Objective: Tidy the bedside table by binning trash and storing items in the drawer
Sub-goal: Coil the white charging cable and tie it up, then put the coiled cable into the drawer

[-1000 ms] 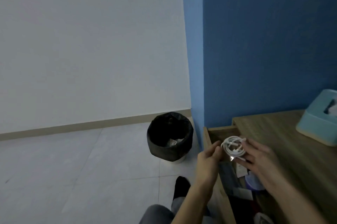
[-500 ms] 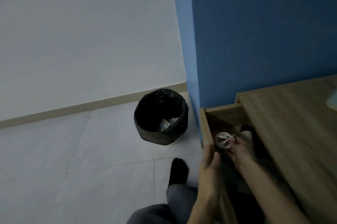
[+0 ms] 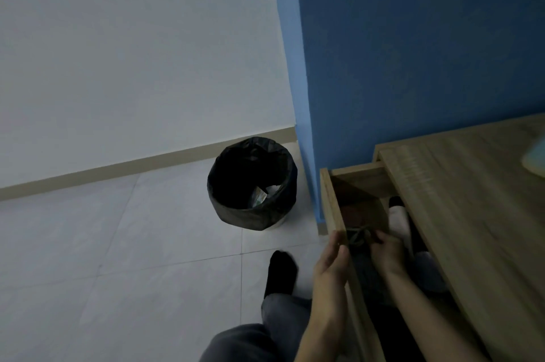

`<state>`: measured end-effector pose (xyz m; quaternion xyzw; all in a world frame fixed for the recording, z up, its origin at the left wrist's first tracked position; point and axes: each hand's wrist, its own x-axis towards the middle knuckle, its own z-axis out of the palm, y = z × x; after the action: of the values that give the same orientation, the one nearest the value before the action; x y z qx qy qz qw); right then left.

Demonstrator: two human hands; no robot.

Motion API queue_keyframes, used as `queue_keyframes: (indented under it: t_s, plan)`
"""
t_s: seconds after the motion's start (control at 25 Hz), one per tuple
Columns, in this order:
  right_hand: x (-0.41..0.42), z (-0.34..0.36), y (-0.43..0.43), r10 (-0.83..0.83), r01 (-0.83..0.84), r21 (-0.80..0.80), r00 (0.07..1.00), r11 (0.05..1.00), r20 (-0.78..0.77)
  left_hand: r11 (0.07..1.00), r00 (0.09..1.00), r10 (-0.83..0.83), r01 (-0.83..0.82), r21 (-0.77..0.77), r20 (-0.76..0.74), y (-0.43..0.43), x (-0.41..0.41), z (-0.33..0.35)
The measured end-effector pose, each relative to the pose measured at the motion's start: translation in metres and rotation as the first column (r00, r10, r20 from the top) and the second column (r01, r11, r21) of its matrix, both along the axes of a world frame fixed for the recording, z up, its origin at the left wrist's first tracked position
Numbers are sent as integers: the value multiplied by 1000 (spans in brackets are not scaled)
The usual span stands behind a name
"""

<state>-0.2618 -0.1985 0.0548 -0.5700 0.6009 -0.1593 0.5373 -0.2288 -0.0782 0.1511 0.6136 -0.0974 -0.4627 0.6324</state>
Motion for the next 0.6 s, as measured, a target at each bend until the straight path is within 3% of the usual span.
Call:
queue_keyframes:
  t_s: [0.12, 0.24, 0.36, 0.48, 0.52, 0.6]
  plan:
    - [-12, 32, 0, 102, -104, -75, 994, 992, -30, 999, 997, -3, 6, 34, -83, 1, -3, 1]
    - [-41, 84, 0, 123, -95, -313, 990, 945, 71, 991, 985, -87, 101, 83, -151, 6, -9, 1]
    - [-90, 110, -2, 79, -94, -526, 996, 845, -50, 989, 985, -53, 75, 129, -165, 5, -15, -10]
    - [-134, 102, 4, 25, -153, -556, 973, 817, -231, 991, 974, -16, 46, 127, -225, 0, -14, -18]
    - [-147, 91, 9, 7, -144, -491, 963, 859, -270, 992, 972, -24, 53, 117, -232, 0, -15, -19]
    - [-173, 82, 17, -6, -169, -495, 943, 852, -332, 990, 978, -73, 94, 100, -197, -6, -18, -24]
